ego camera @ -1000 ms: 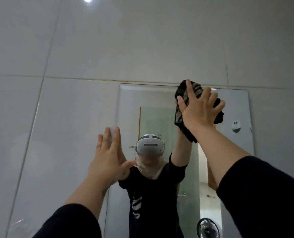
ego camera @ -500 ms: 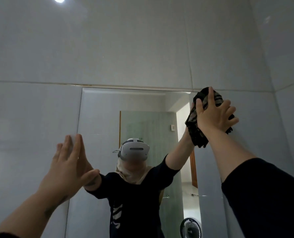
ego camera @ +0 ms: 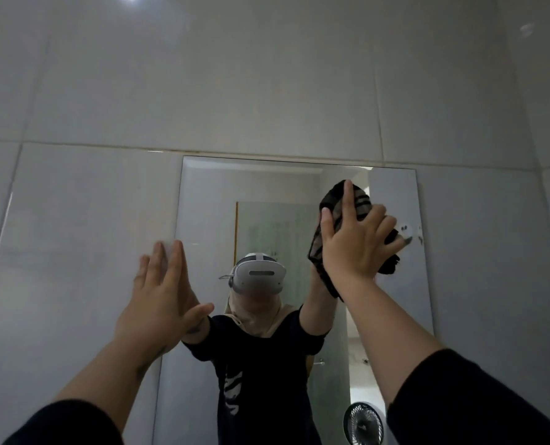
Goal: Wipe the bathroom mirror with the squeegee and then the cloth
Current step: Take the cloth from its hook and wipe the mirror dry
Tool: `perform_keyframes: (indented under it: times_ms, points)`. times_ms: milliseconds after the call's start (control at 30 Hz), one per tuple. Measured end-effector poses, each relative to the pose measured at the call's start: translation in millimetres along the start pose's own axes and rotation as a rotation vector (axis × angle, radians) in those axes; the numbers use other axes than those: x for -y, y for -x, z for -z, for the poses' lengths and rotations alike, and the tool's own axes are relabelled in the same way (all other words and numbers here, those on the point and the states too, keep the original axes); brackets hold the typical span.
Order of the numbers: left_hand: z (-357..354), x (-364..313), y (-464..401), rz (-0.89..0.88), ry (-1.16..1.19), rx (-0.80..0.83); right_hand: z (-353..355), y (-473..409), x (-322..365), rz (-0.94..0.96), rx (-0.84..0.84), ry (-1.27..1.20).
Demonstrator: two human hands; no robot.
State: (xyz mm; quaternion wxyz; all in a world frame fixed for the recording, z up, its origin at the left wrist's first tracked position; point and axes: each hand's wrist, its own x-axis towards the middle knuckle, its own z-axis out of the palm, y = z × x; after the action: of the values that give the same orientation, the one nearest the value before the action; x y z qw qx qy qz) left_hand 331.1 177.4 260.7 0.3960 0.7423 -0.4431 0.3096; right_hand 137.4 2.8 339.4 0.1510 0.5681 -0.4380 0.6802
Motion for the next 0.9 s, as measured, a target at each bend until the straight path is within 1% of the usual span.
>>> perform_keyframes:
  times_ms: [267,333,400,467,533,600,667,733,833,900]
  points:
    - [-1.9,3.8,1.6,-0.008,-0.002,-0.028,-2.3,43.0,101.2,0.287,0.041,-0.072]
    - [-2.7,4.8,7.8,-0.024,0.063,-0.076,-2.6,54.0,121.5,0.374,0.068,-0.083]
    - [-5.7,8.4,20.6,-0.035,0.153,-0.16,-4.7,67.7,138.6,0.476,0.074,-0.095]
    - [-13.0,18.3,37.1,-0.02,0.16,-0.231,-9.2,83.0,149.3,0.555,0.048,-0.088]
    - [-22.9,31.1,52.2,0.031,0.089,-0.246,-12.2,96.6,151.6,0.593,0.018,-0.082]
    - [-32.8,39.4,61.2,0.088,0.022,-0.182,-13.6,109.9,144.7,0.649,0.013,-0.068]
    - [-38.2,40.9,63.6,0.133,0.033,-0.114,-12.8,123.3,132.6,0.707,0.033,-0.069]
    - [-38.4,39.8,62.2,0.141,0.06,-0.099,-10.8,134.2,119.1,0.729,0.061,-0.069]
    - [-36.8,40.2,60.6,0.152,0.065,-0.082,-8.3,138.0,96.7,0.698,0.087,-0.033]
    - [-36.7,39.8,60.9,0.16,0.06,-0.073,-7.0,132.9,81.2,0.624,0.077,-0.021]
